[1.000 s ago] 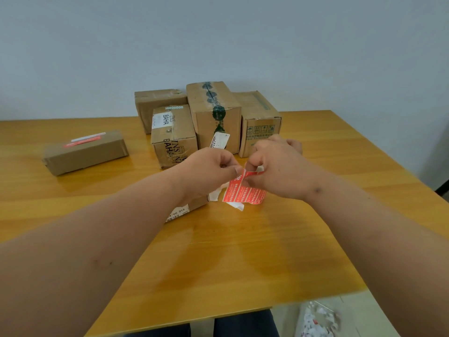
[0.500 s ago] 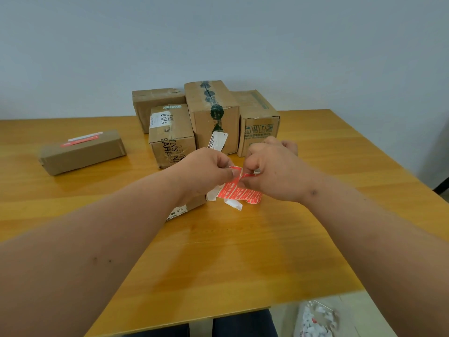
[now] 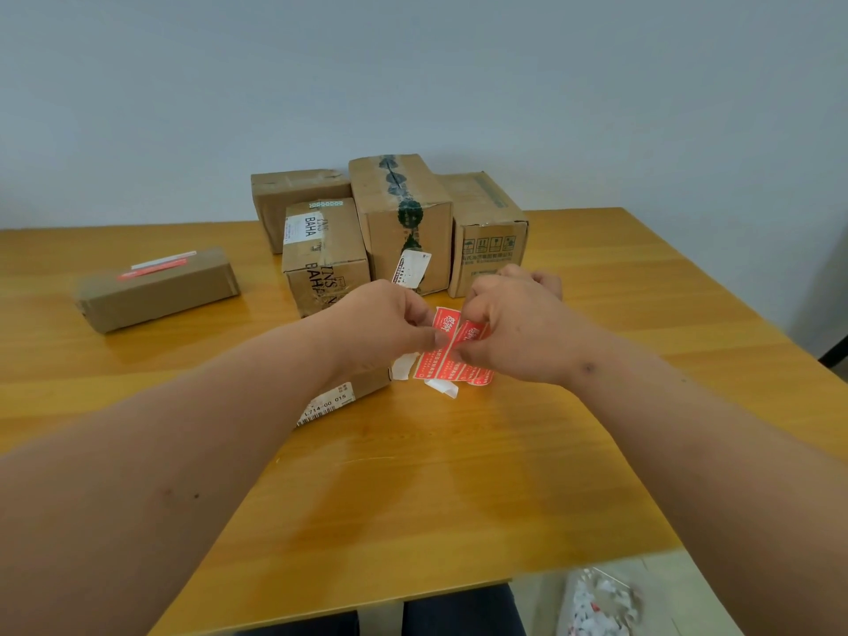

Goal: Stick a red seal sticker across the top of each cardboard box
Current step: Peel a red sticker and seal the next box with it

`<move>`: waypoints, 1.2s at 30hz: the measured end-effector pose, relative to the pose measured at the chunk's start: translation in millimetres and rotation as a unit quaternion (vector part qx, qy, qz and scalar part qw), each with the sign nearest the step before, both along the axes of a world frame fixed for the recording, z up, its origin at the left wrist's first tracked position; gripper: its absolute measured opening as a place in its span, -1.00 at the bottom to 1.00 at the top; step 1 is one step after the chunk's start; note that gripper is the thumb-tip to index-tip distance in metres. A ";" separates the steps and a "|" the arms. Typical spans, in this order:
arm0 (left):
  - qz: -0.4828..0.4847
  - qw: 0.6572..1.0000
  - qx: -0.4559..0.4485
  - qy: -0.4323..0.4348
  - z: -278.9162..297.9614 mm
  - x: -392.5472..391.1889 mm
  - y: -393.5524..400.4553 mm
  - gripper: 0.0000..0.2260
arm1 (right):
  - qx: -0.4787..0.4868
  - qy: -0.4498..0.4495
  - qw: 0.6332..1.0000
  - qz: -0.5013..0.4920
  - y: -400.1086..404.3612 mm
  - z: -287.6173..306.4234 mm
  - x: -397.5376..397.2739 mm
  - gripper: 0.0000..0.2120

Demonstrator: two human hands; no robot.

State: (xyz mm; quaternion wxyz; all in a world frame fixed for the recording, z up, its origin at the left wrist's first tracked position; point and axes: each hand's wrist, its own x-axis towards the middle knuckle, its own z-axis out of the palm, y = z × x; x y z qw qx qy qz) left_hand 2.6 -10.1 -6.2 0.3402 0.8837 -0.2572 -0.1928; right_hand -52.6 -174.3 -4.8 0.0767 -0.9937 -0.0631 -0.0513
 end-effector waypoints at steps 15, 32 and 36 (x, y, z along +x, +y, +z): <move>0.031 0.999 -0.037 0.021 -3.7 -1.7 1.8 -0.79 | 0.025 -0.007 1.000 -0.007 1.5 0.3 0.6 -0.76; 0.030 0.999 -0.022 0.039 0.6 -4.8 -4.5 -0.87 | 0.068 -0.001 0.998 -0.010 -6.3 -2.3 3.3 -0.76; 0.057 0.996 -0.047 0.057 -0.8 -3.4 -3.4 -0.89 | 0.040 -0.035 0.999 0.012 -6.8 -3.2 1.1 -0.72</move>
